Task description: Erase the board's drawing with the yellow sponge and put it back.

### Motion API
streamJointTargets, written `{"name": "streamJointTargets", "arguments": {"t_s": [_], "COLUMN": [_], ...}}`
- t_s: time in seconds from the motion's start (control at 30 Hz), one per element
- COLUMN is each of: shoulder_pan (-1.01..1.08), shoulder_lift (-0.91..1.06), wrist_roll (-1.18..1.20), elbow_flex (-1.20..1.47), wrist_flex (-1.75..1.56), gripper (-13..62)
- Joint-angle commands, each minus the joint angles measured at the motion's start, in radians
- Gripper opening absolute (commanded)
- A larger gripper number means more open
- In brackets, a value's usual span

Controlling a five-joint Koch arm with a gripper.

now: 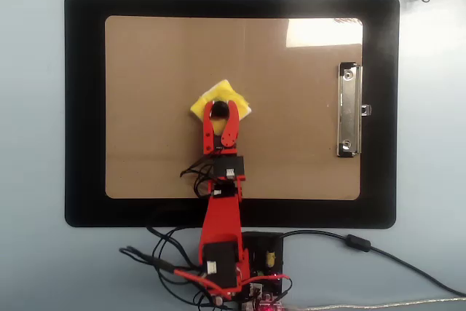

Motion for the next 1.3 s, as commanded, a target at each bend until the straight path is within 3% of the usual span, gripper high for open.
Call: {"name": "streamJointTargets", "arguments": {"t_s": [0.0, 0.07, 0.17, 0.33, 0.43, 0.63, 0.83, 1.1, 1.27], "shoulder_pan": [-0.012, -0.012, -0.017, -0.120, -0.232, -0.472, -0.710, -0.819, -0.839], "shoulder_lift": [-0.101, -0.058, 0.202, 0.733, 0.874, 0.874, 0.675, 0.474, 0.463], "wrist_roll": [-0.025, -0.023, -0.031, -0.173, -0.291, -0.405, -0.425, -0.416, -0.414], "elbow_flex": [-0.057, -0.055, 0.021, -0.002, -0.147, -0.215, -0.247, -0.307, -0.304], "wrist_flex": [-0.008, 0.003, 0.172, 0.907, 1.322, 1.391, 1.178, 1.019, 1.012], "gripper": [-8.2, -8.2, -8.2, -8.2, -8.2, -8.2, -8.2, -8.2, -6.2]}}
